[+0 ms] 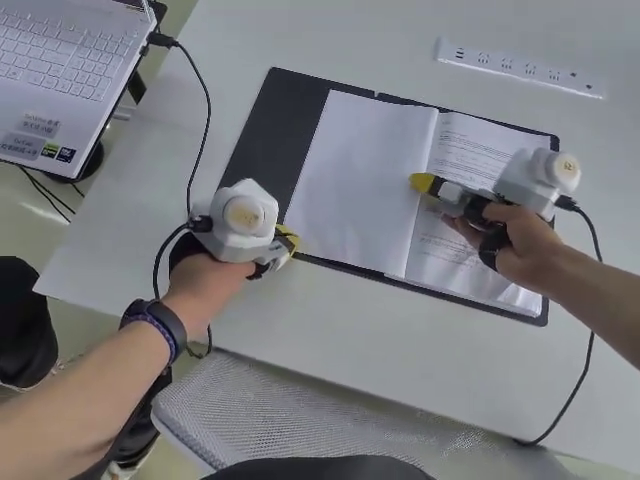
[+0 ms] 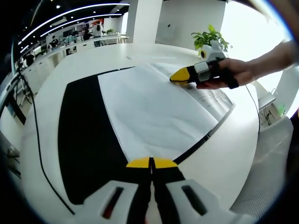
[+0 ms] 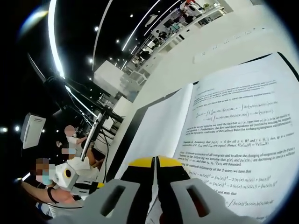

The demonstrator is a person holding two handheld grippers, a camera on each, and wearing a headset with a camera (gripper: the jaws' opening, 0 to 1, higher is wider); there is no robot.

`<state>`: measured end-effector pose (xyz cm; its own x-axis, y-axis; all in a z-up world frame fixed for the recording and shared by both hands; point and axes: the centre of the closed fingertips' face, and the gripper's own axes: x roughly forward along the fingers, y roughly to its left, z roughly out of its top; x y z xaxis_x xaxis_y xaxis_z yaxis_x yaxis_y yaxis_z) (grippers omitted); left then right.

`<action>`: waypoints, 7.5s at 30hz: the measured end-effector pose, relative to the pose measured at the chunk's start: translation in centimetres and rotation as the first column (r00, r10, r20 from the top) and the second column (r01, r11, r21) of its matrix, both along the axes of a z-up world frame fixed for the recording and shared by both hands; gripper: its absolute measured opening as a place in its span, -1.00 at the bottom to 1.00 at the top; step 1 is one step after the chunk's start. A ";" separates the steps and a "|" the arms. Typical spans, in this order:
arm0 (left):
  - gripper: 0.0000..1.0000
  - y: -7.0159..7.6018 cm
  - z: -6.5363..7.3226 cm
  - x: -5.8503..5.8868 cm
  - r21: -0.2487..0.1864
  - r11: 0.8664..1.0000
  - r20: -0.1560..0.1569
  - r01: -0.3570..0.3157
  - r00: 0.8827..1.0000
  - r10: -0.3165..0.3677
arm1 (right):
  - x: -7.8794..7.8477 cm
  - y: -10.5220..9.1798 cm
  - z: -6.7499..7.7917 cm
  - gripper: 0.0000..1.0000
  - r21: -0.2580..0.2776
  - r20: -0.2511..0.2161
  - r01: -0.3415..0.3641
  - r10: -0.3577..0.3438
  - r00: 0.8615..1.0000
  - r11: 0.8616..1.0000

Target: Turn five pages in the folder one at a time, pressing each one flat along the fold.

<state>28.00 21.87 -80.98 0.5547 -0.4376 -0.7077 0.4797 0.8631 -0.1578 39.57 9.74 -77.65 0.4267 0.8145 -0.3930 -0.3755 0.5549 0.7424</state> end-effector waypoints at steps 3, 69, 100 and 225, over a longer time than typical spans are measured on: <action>-1.00 0.0 0.0 0.0 0.001 1.000 0.001 -0.004 1.000 0.004 | 0.7 -0.3 -0.4 -1.00 0.012 0.001 -0.006 0.006 1.000 1.000; -1.00 0.1 0.3 0.0 0.023 1.000 0.041 -0.016 0.999 0.015 | 12.0 -0.8 -2.7 -1.00 0.155 -0.086 0.297 -0.287 0.954 0.942; -1.00 0.1 0.5 -0.3 -0.015 0.999 0.035 -0.050 0.998 0.051 | 2.2 -0.5 -2.1 -1.00 0.163 -0.093 0.181 -0.167 0.981 0.970; 0.53 0.4 13.5 -1.9 -0.065 0.997 0.226 -0.035 0.973 0.049 | -14.0 -16.6 7.4 0.51 -0.297 0.352 0.121 -0.009 0.936 0.947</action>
